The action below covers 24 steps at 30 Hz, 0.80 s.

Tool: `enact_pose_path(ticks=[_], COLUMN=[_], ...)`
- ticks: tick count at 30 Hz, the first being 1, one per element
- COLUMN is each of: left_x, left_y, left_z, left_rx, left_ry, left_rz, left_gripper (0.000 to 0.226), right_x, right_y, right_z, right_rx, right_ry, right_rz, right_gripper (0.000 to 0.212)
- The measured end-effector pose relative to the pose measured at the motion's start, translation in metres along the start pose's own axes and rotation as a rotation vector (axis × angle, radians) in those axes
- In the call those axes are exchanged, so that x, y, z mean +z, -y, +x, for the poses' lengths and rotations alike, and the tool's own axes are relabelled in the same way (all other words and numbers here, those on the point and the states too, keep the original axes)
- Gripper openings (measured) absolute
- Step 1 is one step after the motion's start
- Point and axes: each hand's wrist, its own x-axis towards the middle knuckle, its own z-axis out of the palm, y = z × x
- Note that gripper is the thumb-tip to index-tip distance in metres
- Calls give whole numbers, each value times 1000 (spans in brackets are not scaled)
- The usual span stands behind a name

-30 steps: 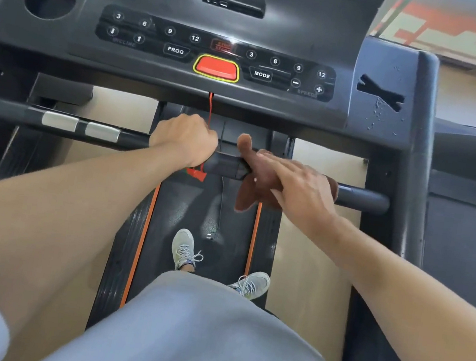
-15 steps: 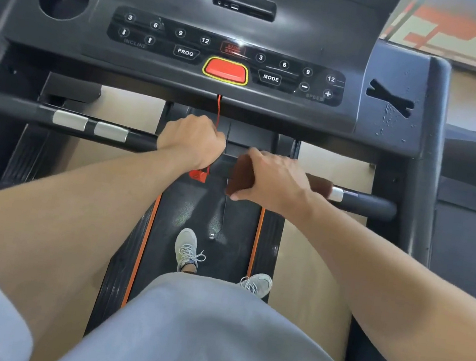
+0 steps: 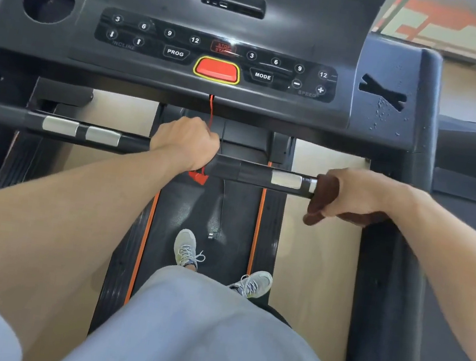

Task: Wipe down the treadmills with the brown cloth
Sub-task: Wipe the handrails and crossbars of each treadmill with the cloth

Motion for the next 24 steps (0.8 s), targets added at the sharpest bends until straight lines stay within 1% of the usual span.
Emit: enact_pose_path(ticks=[1, 3, 5, 7, 9, 12, 15, 18, 20, 22, 24], left_x=[1, 1, 2, 4, 4, 2, 4, 2, 0, 0, 0], left_y=[0, 1, 2, 2, 1, 0, 1, -1, -2, -1, -3], left_z=[0, 1, 1, 2, 1, 1, 1, -2, -4, -5, -7], left_rx=[-4, -4, -3, -6, -12, -17, -11, 10, 24, 45, 64], left_ry=[-1, -12, -25, -37, -45, -54, -64, -72, -73, -72, -75], left_rz=[0, -11, -22, -9, 10, 27, 35, 37, 43, 48, 61], left_gripper=[36, 37, 37, 36, 36, 39, 42, 38, 38, 40, 41], right_x=[1, 6, 11, 15, 22, 39, 50, 53, 51, 49, 47], right_y=[-6, -5, 3, 19, 47, 112, 144, 127, 106, 71, 19], right_z=[-1, 3, 10, 14, 22, 38, 46, 44, 37, 28, 12], right_rx=[15, -24, -84, -130, -192, -331, -377, -371, -356, -298, -191], right_ry=[-18, -94, -131, -155, -228, -373, -495, -519, -508, -494, -474], right_rz=[-38, -122, -125, -112, -109, -116, -119, -147, -150, -147, -175], right_gripper=[40, 34, 33, 37, 43, 52, 51, 58, 55, 49, 49])
